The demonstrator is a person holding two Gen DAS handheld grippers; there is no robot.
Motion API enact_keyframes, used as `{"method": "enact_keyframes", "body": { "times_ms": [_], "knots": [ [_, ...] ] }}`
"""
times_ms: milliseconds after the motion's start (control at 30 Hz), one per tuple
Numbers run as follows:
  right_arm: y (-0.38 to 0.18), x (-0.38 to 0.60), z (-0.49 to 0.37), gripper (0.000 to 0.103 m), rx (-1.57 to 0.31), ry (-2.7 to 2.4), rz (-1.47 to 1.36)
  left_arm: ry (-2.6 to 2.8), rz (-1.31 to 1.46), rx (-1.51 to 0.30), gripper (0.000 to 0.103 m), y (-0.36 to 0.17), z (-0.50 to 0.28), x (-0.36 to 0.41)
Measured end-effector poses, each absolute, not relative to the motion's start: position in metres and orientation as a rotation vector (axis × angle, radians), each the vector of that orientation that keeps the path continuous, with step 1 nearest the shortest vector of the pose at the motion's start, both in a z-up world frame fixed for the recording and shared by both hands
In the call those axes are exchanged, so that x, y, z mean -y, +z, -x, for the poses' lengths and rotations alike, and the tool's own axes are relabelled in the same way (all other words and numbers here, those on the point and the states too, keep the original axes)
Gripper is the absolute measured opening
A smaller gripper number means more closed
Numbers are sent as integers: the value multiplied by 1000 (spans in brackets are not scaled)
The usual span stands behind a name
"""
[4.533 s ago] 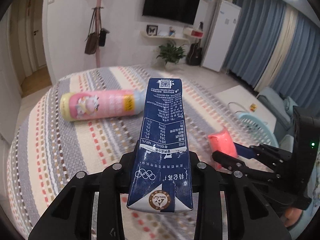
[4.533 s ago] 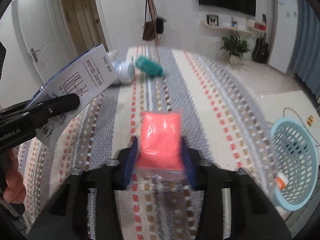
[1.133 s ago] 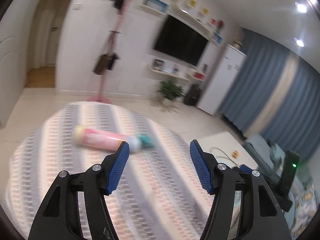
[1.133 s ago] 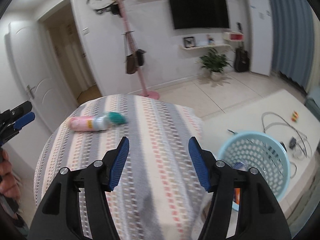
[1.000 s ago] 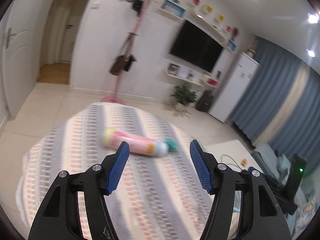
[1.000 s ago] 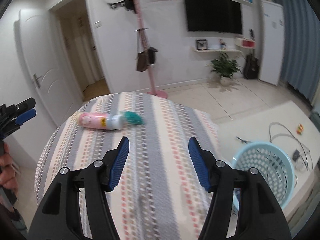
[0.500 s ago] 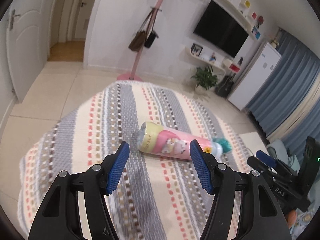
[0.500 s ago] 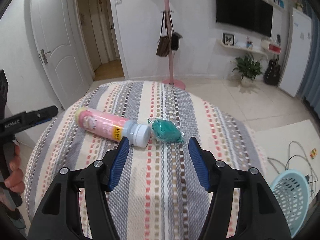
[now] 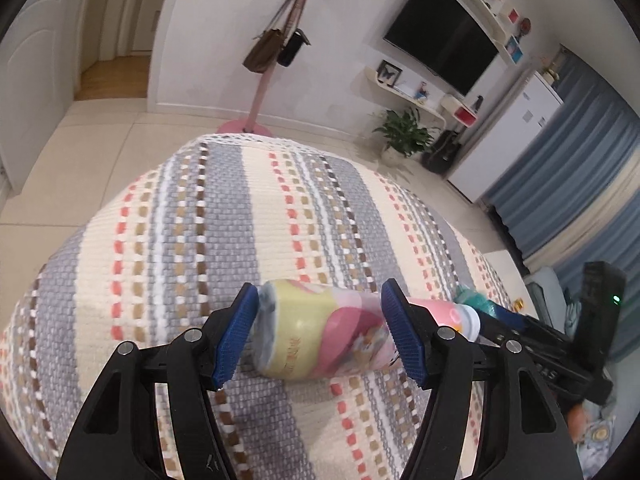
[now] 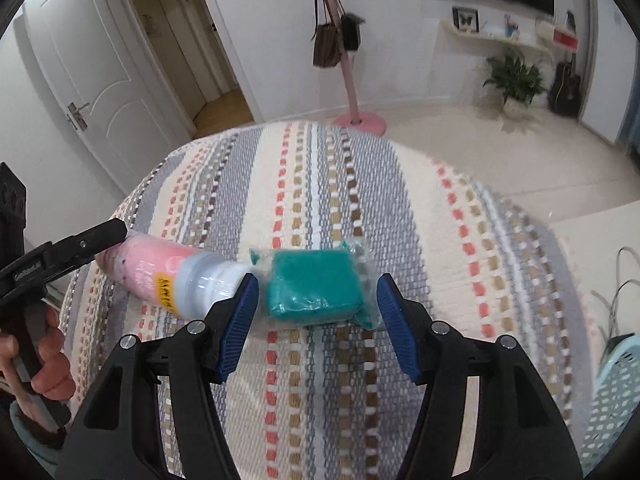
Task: Collect trash
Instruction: 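Grasp the pink bottle with left tool while right tool grasps the teal bag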
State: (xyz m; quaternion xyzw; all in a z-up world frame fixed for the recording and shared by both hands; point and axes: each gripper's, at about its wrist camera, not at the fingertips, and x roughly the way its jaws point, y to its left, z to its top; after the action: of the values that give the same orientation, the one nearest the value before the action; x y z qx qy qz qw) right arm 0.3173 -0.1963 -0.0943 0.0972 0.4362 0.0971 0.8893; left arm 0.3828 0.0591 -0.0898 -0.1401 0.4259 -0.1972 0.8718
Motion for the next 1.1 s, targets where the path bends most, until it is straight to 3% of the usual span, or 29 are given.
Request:
{"method": "enact_keyframes", "body": {
  "times_ms": [33,100,167,400,633,900,1000,1100],
  "knots": [
    [-97,197,-319,56,-912,207,-208,-418,281,-887,63,-89,-381,-58],
    [-100,199,-318,39,-907,218,-211,-437,282,-892,61,-89,-378,-59],
    [-99,200,-316,36,-906,221,-205,-461,303,-901,58,-91,-373,-59],
    [-90,209,-288,34,-863,191,-181,-528,284,-916,47,-92,-334,-57],
    [-71,228,-244,34,-793,146,-170,-654,216,-955,47,-95,-269,-28],
    [-65,260,-214,34,-772,89,-227,-830,107,-974,51,-93,-222,3],
    [-65,272,-204,34,-767,75,-246,-880,58,-947,66,-82,-214,7],
    [-65,283,-193,34,-766,59,-259,-896,71,-911,71,-71,-218,11]
  ]
}}
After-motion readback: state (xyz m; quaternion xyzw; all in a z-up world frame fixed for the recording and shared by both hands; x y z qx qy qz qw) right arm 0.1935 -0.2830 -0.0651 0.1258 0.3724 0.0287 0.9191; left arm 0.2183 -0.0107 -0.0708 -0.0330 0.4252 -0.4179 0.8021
